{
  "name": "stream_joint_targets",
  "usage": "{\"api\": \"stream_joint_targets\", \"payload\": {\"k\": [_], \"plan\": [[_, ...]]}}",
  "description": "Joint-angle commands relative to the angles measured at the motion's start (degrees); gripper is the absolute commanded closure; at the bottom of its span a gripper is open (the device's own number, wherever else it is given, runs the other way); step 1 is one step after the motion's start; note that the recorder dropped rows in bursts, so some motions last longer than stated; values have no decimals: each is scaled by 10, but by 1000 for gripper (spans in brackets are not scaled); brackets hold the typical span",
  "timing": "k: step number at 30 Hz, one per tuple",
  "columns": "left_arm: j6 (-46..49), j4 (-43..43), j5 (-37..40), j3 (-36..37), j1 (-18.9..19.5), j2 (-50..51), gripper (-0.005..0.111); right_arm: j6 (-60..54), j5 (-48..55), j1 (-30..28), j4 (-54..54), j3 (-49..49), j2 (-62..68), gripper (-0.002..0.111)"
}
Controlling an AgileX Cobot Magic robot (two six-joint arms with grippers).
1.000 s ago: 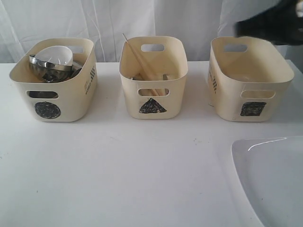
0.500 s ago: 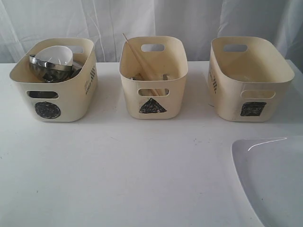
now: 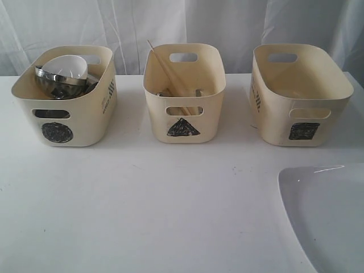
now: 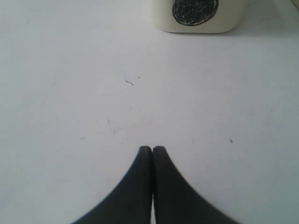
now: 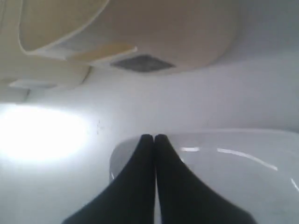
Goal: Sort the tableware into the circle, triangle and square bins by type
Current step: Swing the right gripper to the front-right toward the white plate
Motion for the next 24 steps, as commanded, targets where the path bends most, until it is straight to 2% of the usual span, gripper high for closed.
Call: {"api": "stream_joint_targets", "payload": {"k": [1, 2, 4, 8, 10, 12, 15, 16, 24], "plan": [[2, -3, 5, 4, 1, -2, 107, -9, -69, -8, -201, 2, 6, 108], [2, -3, 5, 4, 1, -2, 107, -9, -90, -8, -246, 2, 7, 108], [2, -3, 5, 4, 1, -2, 107, -11, -115, -10, -271, 2, 7, 105], [2, -3, 5, 4, 1, -2, 107, -54, -111, -10, -137, 0, 7, 70], [2, -3, 5, 4, 1, -2, 107, -94, -113, -10, -104, 0, 7, 59], [2, -3, 5, 4, 1, -2, 107, -139, -130, -10, -101, 0, 7, 52], [2, -3, 5, 4, 1, -2, 107, -232, -254, -10, -104, 0, 15, 49], [2, -3, 5, 4, 1, -2, 107, -245, -261, -10, -103, 0, 18, 49], [2, -3, 5, 4, 1, -2, 107, -317, -171, -10, -66, 0, 85, 49]]}}
